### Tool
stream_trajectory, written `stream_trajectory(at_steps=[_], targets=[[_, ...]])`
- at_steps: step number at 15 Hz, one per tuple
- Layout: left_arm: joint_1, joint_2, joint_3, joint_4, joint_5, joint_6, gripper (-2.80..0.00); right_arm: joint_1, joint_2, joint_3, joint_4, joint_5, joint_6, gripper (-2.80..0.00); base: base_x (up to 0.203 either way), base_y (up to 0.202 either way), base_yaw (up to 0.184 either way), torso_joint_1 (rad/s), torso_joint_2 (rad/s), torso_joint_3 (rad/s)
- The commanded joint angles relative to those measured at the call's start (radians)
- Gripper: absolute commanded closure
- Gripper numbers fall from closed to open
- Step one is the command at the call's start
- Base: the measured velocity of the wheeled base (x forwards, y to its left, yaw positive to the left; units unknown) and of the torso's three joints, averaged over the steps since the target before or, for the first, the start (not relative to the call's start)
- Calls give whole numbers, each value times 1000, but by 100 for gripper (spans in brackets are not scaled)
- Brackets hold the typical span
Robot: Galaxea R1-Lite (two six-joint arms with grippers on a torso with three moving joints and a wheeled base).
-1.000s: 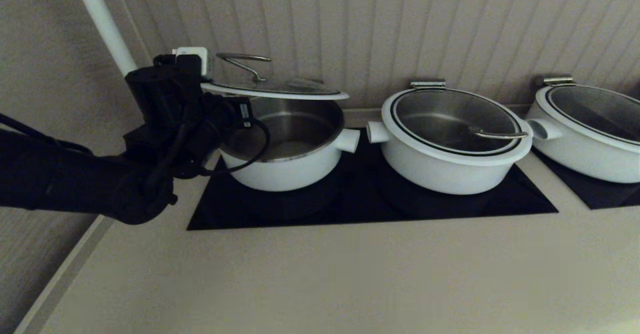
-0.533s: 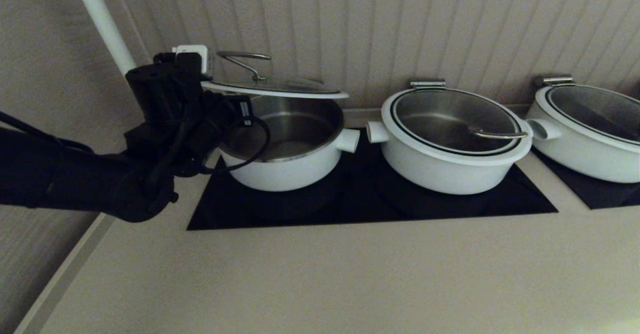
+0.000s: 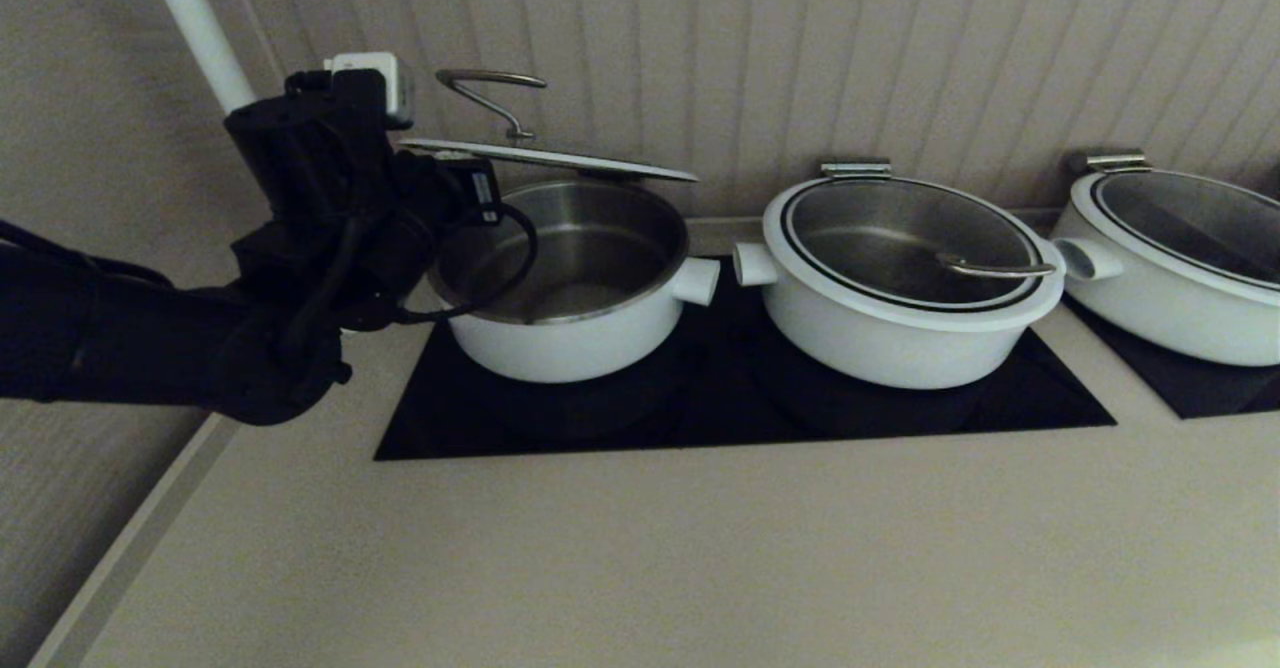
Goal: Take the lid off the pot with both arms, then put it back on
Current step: Open the pot lid completely
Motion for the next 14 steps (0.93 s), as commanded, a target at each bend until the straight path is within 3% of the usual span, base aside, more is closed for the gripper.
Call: stream_trajectory(at_steps=[1, 14], targets=[[0, -2, -17, -3, 1, 0, 0, 0, -2, 0, 0, 1, -1, 0, 0, 0, 0, 0, 0, 0], [0, 88, -220, -2, -6, 3, 0, 0, -2, 0, 0, 1, -1, 0, 0, 0, 0, 0, 0, 0]])
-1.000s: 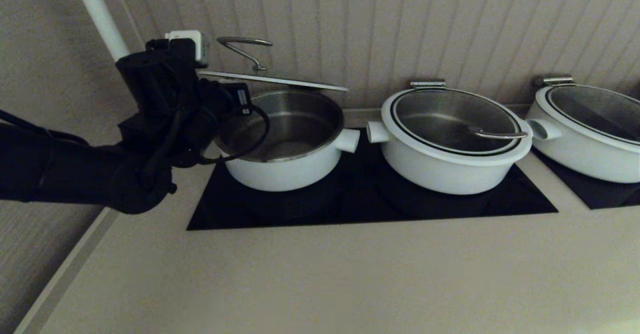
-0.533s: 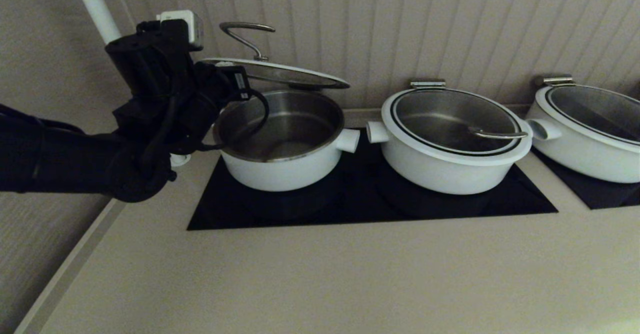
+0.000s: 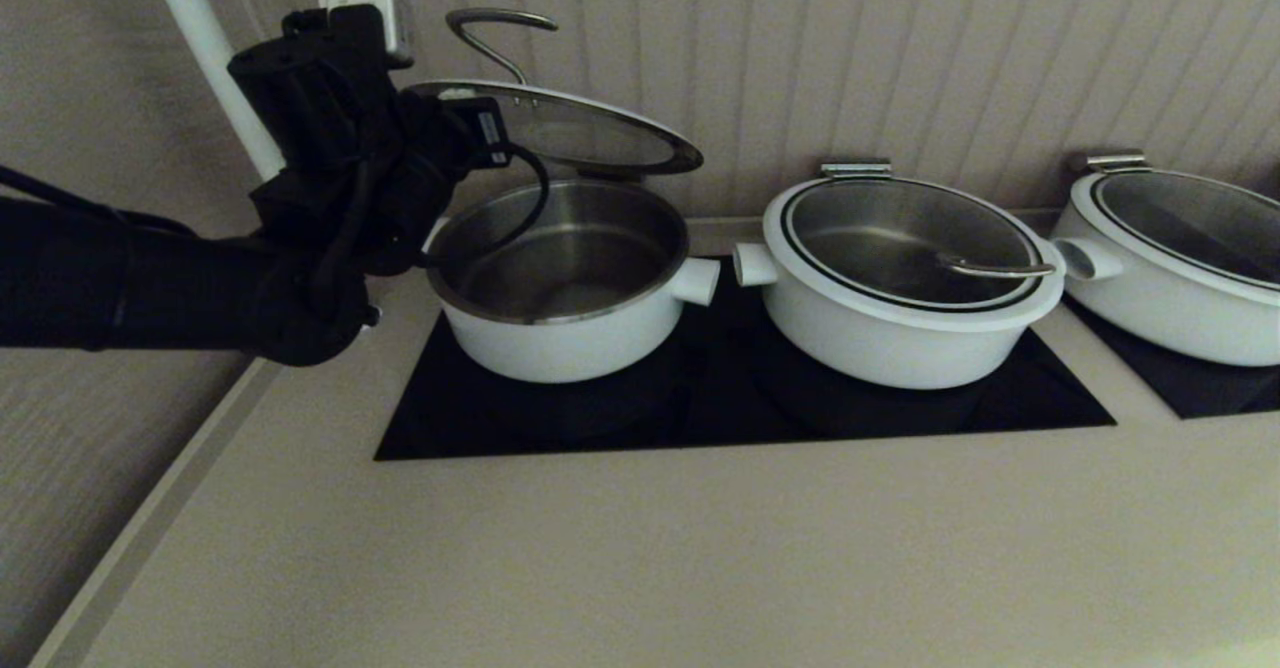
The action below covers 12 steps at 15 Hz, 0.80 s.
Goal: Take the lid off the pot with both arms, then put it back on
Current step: Open the pot lid completely
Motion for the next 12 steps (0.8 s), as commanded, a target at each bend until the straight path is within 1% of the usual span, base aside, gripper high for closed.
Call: stream_trajectory(at_steps=[1, 12], targets=[[0, 34, -45, -4, 2, -1, 0, 0, 0, 0, 0, 1, -1, 0, 0, 0, 0, 0, 0, 0], [0, 92, -190, -1, 2, 0, 0, 0, 0, 0, 0, 1, -1, 0, 0, 0, 0, 0, 0, 0]])
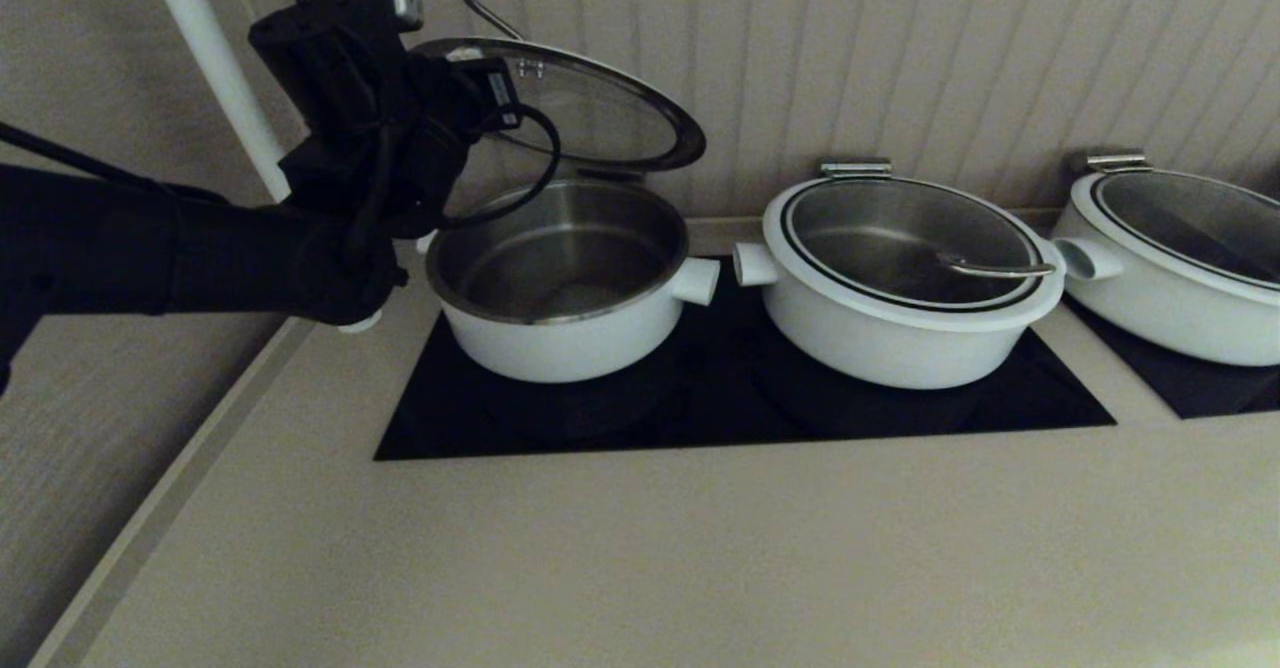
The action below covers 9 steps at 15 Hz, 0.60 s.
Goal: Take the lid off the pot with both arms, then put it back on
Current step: Open the pot lid completely
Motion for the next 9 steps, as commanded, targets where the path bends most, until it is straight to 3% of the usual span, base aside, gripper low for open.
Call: stream_trajectory(at_steps=[1, 9], targets=[[0, 25, -35, -7, 3, 0, 0, 0, 0, 0, 0, 1, -1, 0, 0, 0, 0, 0, 0, 0], [0, 82, -151, -4, 3, 0, 0, 0, 0, 0, 0, 1, -1, 0, 0, 0, 0, 0, 0, 0]])
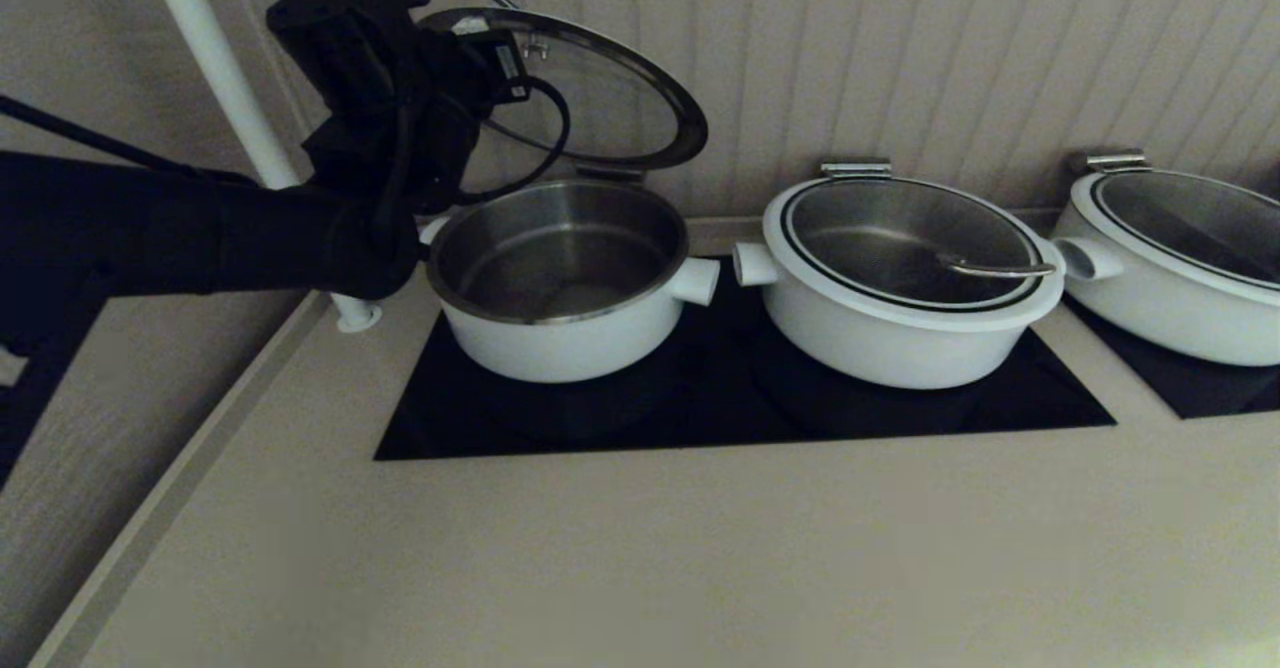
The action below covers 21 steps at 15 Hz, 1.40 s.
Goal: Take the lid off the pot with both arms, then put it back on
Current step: Open the pot lid completely
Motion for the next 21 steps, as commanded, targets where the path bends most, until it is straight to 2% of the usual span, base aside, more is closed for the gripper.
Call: stream_trajectory(at_steps=[1, 5, 9, 13, 16, 18, 21], targets=[[0, 17, -18, -4, 3, -2, 0, 0, 0, 0, 0, 1, -1, 0, 0, 0, 0, 0, 0, 0], [0, 24, -27, -4, 2, -2, 0, 0, 0, 0, 0, 1, -1, 0, 0, 0, 0, 0, 0, 0], [0, 49, -89, 2, 3, -2, 0, 0, 0, 0, 0, 1, -1, 0, 0, 0, 0, 0, 0, 0], [0, 47, -82, 2, 4, 0, 0, 0, 0, 0, 0, 1, -1, 0, 0, 0, 0, 0, 0, 0], [-1, 32, -71, 3, 4, 3, 0, 0, 0, 0, 0, 1, -1, 0, 0, 0, 0, 0, 0, 0], [-1, 13, -36, 2, 3, 32, 0, 0, 0, 0, 0, 1, -1, 0, 0, 0, 0, 0, 0, 0], [-4, -29, 38, 2, 3, 39, 0, 0, 0, 0, 0, 1, -1, 0, 0, 0, 0, 0, 0, 0]])
